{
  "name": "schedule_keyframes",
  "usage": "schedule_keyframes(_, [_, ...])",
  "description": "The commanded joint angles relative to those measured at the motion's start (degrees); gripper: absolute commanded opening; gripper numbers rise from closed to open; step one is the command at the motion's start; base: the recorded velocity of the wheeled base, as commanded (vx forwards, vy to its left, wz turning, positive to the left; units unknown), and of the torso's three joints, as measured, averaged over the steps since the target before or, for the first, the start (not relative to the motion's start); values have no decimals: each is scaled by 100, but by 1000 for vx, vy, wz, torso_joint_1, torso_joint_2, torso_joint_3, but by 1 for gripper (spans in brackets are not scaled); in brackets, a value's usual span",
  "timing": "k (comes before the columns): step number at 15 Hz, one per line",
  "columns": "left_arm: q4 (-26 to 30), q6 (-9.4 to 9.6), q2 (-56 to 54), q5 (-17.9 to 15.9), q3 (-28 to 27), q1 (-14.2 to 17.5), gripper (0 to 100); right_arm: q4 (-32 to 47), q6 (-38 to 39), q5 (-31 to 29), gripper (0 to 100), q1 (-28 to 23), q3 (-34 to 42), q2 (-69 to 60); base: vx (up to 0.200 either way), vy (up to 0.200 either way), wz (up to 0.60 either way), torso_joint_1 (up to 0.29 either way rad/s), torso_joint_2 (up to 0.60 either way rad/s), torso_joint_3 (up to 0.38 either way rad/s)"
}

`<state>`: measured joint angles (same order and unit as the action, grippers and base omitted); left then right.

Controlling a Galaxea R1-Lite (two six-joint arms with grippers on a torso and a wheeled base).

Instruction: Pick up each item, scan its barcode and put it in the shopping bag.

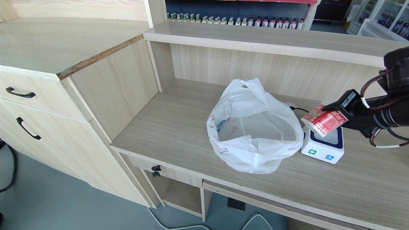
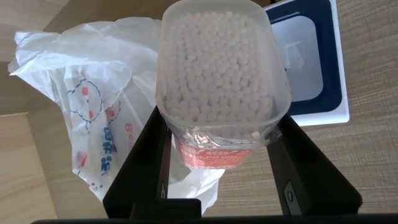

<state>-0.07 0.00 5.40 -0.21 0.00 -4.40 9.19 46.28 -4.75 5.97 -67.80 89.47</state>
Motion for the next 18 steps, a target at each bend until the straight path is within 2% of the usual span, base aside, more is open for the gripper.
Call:
schedule_keyframes(1, [-1, 0, 5, -6, 0, 1, 100, 12, 31, -8, 0, 18, -5, -35, 0, 0, 0, 0, 0, 0])
schedule_keyframes(9, [-1, 0, 5, 3, 0, 1, 100, 303, 180, -166, 0, 106, 92, -298, 0, 0, 0, 0, 0, 0])
schedule_keyframes(18, [-1, 0, 5, -6, 0, 1, 100, 241, 189, -193, 0, 176, 30, -360, 0, 0, 0, 0, 0, 0])
